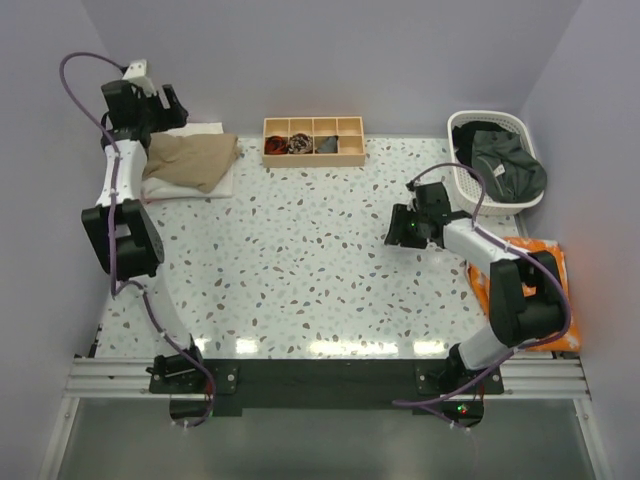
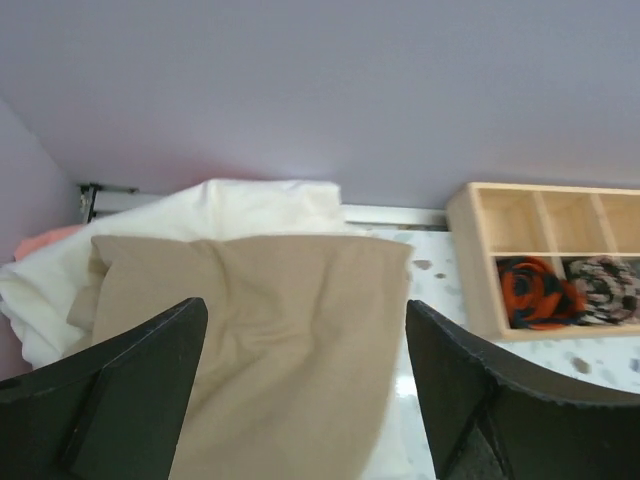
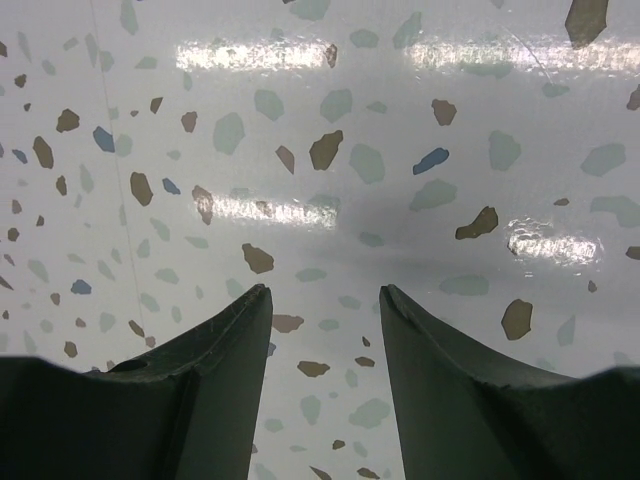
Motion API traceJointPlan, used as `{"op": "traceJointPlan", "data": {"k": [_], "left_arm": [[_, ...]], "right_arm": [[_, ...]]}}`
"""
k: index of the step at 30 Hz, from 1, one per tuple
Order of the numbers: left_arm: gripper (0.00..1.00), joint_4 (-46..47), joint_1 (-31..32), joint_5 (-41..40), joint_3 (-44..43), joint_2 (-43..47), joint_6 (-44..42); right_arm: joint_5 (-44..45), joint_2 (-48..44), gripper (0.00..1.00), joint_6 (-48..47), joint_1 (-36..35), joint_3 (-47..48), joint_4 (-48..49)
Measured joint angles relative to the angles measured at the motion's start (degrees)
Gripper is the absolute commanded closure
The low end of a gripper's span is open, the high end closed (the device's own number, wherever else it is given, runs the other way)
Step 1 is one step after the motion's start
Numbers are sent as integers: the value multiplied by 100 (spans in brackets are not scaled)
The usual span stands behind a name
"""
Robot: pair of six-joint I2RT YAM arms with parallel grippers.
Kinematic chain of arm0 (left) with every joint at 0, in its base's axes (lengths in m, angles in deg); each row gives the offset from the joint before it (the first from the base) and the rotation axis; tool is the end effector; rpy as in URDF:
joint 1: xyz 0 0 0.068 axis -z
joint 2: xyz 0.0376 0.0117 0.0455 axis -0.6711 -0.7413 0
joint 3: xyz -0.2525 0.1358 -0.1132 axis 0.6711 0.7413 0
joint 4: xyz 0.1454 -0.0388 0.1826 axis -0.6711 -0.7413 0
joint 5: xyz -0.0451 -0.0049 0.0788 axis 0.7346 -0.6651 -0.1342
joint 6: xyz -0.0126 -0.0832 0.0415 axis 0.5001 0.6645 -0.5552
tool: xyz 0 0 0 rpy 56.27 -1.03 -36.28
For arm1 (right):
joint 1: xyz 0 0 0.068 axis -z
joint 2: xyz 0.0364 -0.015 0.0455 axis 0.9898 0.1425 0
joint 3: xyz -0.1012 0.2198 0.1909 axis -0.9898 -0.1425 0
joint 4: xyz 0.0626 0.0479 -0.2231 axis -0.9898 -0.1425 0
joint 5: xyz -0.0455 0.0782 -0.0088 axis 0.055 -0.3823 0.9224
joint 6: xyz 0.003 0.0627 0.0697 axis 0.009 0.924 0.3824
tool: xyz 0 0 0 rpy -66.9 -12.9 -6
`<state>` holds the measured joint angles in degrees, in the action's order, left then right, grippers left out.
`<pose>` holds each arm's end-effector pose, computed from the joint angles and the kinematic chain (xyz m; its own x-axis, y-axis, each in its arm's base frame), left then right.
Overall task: Fold and stack the t-shirts
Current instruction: Put the neatly folded tshirt into the corner of the board with the left arm
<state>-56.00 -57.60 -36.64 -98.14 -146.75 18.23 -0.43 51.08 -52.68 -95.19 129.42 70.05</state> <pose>0.5458 0.1218 0.3226 -0.3686 -0.2332 -0.8999 -0.0064 0.9686 -0.2484 0.3138 0.0875 0.2031 -0.8497 0.1450 -0.5070 -0.0241 0.9497 0.3121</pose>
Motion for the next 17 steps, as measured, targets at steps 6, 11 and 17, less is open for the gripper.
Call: {"op": "traceJointPlan", "data": {"k": [6, 11, 17], "left_arm": [[0, 157, 1279, -579, 1252, 2566, -79], [0, 636, 2789, -664, 2704, 4540, 24], [0, 717, 3442, -1049, 4308, 5851, 74]], "right_arm": [[4, -439, 48, 37, 0, -50, -9], [28, -1023, 47, 31, 0, -83, -133], [146, -1738, 47, 13, -2, -254, -243]]}}
